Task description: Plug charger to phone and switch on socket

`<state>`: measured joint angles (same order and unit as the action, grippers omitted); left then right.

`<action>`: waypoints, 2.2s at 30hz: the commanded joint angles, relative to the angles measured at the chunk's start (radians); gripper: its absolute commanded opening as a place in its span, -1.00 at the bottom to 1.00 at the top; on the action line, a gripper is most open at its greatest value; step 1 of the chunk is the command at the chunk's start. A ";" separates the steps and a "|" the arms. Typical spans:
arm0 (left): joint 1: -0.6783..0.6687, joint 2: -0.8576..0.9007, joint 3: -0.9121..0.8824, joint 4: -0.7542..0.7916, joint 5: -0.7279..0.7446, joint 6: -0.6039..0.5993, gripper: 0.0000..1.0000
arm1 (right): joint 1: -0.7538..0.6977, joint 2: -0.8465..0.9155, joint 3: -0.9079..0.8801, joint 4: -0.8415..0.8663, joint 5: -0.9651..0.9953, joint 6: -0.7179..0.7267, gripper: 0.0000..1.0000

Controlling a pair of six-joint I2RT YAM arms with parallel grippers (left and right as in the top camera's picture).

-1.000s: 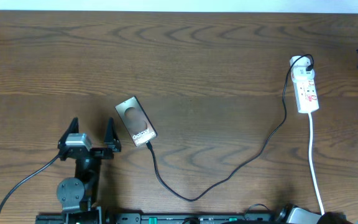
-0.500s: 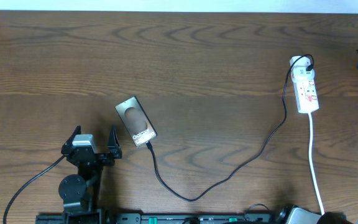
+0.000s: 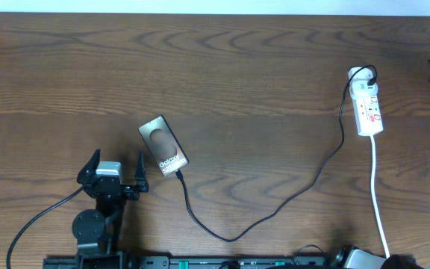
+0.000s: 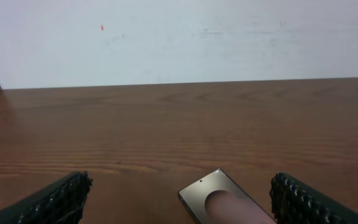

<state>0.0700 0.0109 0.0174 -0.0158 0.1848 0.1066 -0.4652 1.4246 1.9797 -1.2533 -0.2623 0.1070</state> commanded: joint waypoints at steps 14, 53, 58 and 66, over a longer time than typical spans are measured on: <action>-0.004 -0.010 -0.013 -0.049 -0.056 -0.063 0.87 | 0.002 -0.006 0.003 0.000 -0.006 0.012 0.99; -0.004 -0.007 -0.013 -0.050 -0.110 -0.063 0.87 | 0.002 -0.006 0.003 0.000 -0.006 0.012 0.98; -0.004 -0.007 -0.013 -0.050 -0.111 -0.063 0.88 | 0.002 -0.006 0.003 0.000 0.002 0.010 0.98; -0.004 -0.007 -0.013 -0.050 -0.111 -0.063 0.87 | 0.007 -0.006 -0.014 0.009 0.019 0.016 0.98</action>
<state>0.0700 0.0109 0.0204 -0.0303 0.0753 0.0513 -0.4652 1.4246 1.9793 -1.2488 -0.2489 0.1070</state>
